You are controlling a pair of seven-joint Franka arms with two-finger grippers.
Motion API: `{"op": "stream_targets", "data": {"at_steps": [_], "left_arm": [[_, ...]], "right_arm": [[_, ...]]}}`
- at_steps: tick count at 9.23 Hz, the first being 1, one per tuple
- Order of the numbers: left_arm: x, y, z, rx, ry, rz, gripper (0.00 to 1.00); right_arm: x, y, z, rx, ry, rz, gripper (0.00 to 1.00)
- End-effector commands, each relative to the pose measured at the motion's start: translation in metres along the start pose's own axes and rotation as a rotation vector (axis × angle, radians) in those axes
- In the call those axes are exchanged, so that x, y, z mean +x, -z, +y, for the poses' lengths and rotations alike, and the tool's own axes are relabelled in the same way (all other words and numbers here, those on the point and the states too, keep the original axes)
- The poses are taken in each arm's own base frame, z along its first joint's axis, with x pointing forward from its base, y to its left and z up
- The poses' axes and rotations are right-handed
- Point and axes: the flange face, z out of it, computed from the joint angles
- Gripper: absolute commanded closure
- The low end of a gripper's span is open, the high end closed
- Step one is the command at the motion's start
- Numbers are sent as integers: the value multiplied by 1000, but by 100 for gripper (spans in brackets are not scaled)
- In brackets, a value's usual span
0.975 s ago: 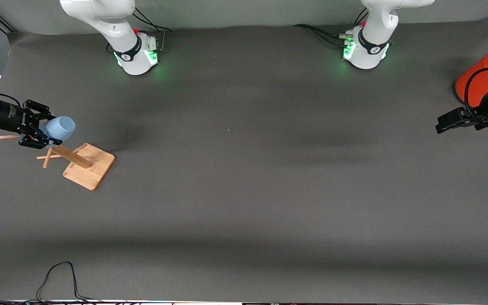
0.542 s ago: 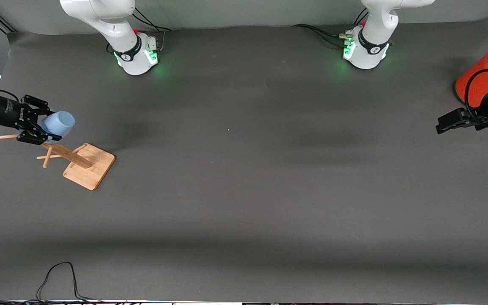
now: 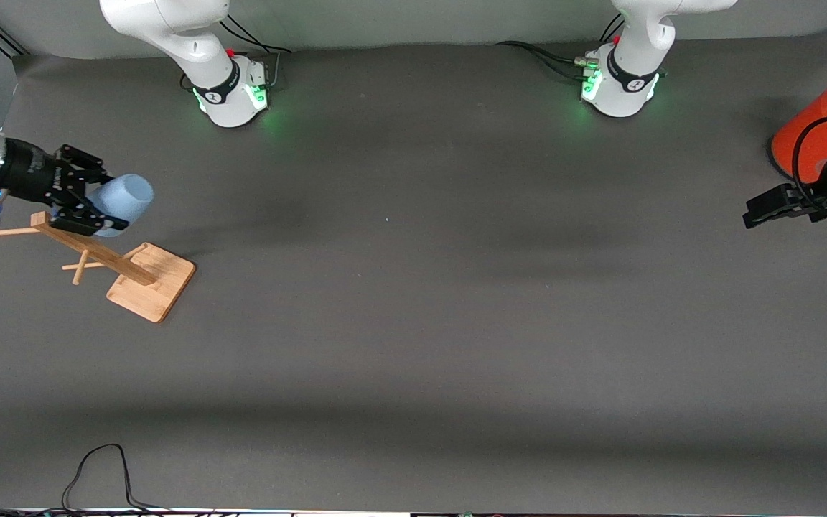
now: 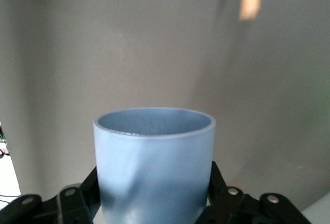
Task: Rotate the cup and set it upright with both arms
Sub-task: 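Pull the blue cup off the wooden branch with the right gripper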
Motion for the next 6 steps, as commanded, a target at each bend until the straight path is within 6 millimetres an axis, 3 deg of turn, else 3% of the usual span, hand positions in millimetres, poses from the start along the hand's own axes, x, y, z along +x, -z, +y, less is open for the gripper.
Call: {"op": "stream_targets", "data": {"at_steps": [1, 4, 6], "left_arm": [[2, 8, -4, -34, 12, 36, 0], [1, 21, -29, -33, 53, 72, 0], [6, 29, -39, -33, 69, 120, 0]], "right_arm": [[-72, -16, -44, -7, 43, 37, 36], [-198, -82, -97, -35, 138, 169, 36], [-275, -143, -122, -61, 203, 334, 36]]}}
